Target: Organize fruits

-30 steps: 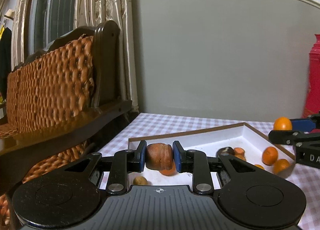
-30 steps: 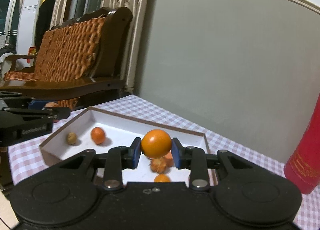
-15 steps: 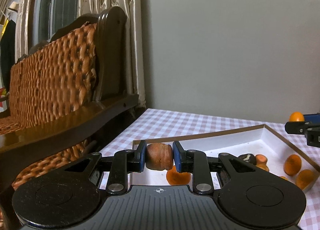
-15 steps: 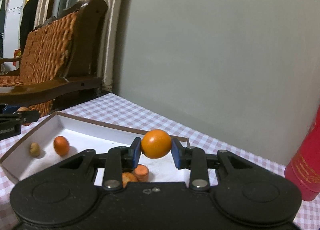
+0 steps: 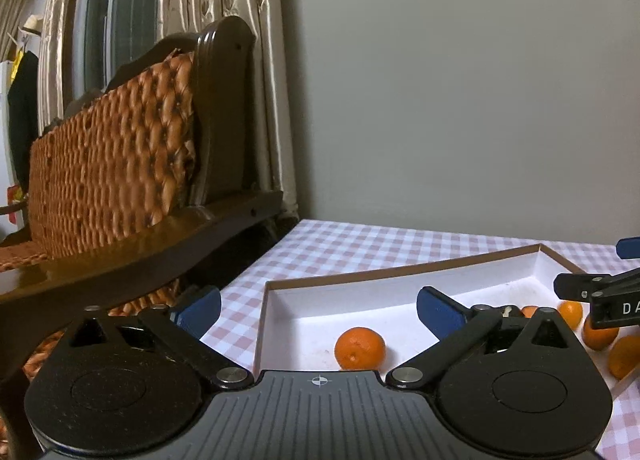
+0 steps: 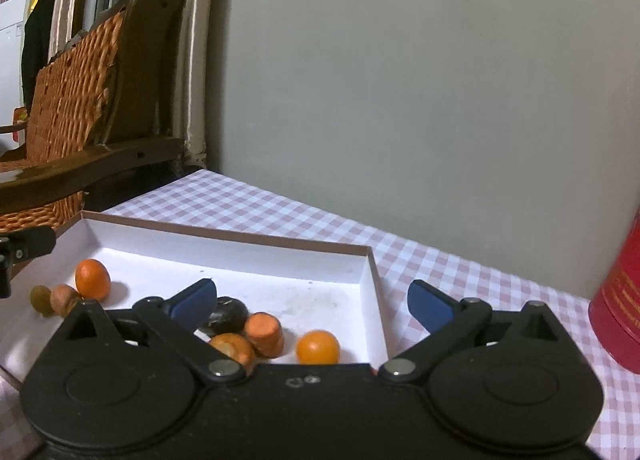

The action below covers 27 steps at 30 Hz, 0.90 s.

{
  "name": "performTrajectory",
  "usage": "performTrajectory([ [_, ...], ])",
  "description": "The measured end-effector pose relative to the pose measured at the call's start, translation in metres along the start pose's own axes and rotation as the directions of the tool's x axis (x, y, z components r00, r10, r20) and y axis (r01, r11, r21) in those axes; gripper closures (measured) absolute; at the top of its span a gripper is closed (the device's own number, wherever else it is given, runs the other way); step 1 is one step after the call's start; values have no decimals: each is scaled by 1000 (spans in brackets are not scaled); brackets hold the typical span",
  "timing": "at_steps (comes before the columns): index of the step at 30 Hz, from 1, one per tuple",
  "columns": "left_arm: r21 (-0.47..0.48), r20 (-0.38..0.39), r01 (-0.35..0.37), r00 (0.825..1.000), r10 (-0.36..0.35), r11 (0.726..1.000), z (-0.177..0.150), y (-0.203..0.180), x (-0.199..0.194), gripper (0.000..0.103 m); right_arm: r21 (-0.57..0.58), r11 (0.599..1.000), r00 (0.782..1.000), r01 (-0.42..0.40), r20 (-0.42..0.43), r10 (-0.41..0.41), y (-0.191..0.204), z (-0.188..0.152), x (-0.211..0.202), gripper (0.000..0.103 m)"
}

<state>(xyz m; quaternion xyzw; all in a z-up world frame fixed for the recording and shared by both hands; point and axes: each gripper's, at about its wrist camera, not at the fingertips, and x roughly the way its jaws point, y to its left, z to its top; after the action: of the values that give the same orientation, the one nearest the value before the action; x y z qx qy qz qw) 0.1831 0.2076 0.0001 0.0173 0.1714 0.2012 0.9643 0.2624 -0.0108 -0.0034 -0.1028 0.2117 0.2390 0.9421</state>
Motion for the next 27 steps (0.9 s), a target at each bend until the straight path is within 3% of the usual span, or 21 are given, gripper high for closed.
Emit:
performTrajectory([
  [10, 3, -7, -8, 1000, 8, 1000, -1, -5, -15, 0, 4, 1000, 1000, -3, -3, 3, 2, 0, -13, 6],
  [27, -2, 2, 21, 1000, -21, 1000, -3, -15, -70, 0, 8, 1000, 1000, -1, 26, 0, -1, -2, -74, 6],
])
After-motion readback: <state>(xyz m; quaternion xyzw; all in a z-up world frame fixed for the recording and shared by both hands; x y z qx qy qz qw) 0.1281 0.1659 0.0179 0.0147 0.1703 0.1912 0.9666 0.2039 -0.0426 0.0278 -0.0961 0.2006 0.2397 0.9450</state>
